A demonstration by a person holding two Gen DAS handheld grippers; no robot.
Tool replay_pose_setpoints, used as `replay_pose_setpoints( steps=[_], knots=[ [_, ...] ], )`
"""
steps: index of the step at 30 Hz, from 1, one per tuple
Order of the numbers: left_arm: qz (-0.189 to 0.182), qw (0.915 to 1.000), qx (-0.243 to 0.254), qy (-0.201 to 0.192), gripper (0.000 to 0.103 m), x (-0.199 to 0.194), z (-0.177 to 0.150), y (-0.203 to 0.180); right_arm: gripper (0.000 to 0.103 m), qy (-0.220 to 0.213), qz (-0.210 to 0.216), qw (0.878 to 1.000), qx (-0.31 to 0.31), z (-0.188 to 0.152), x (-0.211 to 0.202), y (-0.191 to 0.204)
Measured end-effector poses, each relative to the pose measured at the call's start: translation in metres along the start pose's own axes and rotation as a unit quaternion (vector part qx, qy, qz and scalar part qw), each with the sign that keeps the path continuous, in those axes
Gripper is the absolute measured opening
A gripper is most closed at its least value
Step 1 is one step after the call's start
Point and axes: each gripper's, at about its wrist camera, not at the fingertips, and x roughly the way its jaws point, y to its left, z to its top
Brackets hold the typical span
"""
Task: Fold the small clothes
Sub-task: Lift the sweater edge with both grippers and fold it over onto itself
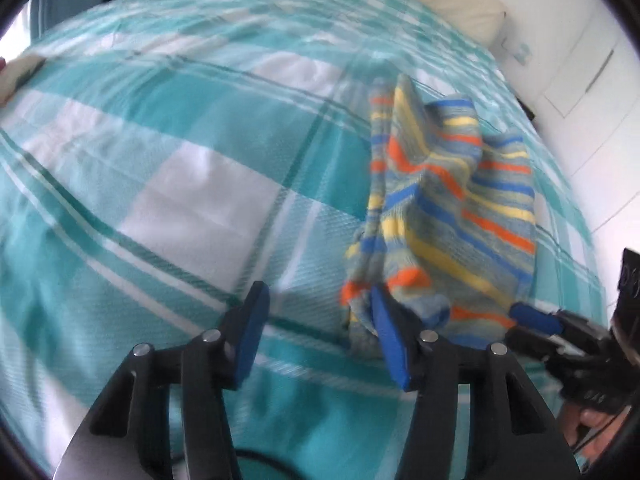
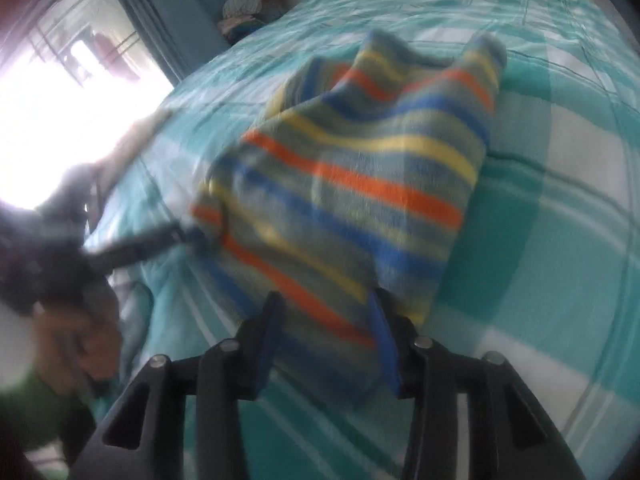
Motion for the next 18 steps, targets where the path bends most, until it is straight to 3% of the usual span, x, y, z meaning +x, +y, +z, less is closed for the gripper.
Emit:
replay_pose_setpoints(
  steps=[2,4,6,8,10,11,12,13,15,17,18],
  knots=[
    [-0.014,0.9993,0.012,-0.031,0.072,-0.022,0.009,0.005,0.047,-0.017,0.007,1.000,0.011,0.000,-0.016,0.001],
    [-0.049,0.9972,0.019,-0.053,0.079,-0.030,0.026,0.007,0.053,-0.058,0.019,0.997,0.040,0.007,-0.039,-0.008],
    [-0.094,0.9931,0.036,-0.060,0.081,-0.029,0.050,-0.006,0.053,-0.092,0.000,0.995,0.041,0.022,-0.055,-0.016],
    [-0.106,0.9909,0.063,-0.053,0.082,-0.011,0.069,-0.025,0.053,-0.107,-0.013,0.993,0.039,0.040,-0.058,-0.024],
    [-0.081,0.9921,0.088,-0.038,0.082,0.021,0.086,-0.045,0.053,-0.113,-0.004,0.993,0.046,0.057,-0.053,-0.030],
    [-0.048,0.9940,0.095,-0.025,0.078,0.041,0.092,-0.051,0.053,-0.113,0.003,0.992,0.048,0.065,-0.045,-0.033],
    [0.022,0.9948,0.099,0.001,0.074,0.071,0.096,-0.054,0.053,-0.108,0.005,0.993,0.051,0.070,-0.038,-0.038],
    [0.048,0.9944,0.093,0.015,0.073,0.085,0.097,-0.050,0.053,-0.095,0.000,0.994,0.057,0.073,-0.024,-0.043],
    [0.027,0.9979,0.059,0.009,0.073,0.086,0.104,-0.034,0.052,-0.039,-0.046,0.995,0.080,0.072,0.011,-0.059],
    [0.001,0.9993,0.038,0.003,0.072,0.067,0.107,-0.021,0.052,-0.063,-0.038,0.994,0.083,0.065,0.004,-0.061],
    [-0.028,0.9990,0.032,-0.011,0.074,0.053,0.105,-0.012,0.055,-0.076,-0.029,0.993,0.091,0.063,-0.007,-0.061]
  ],
)
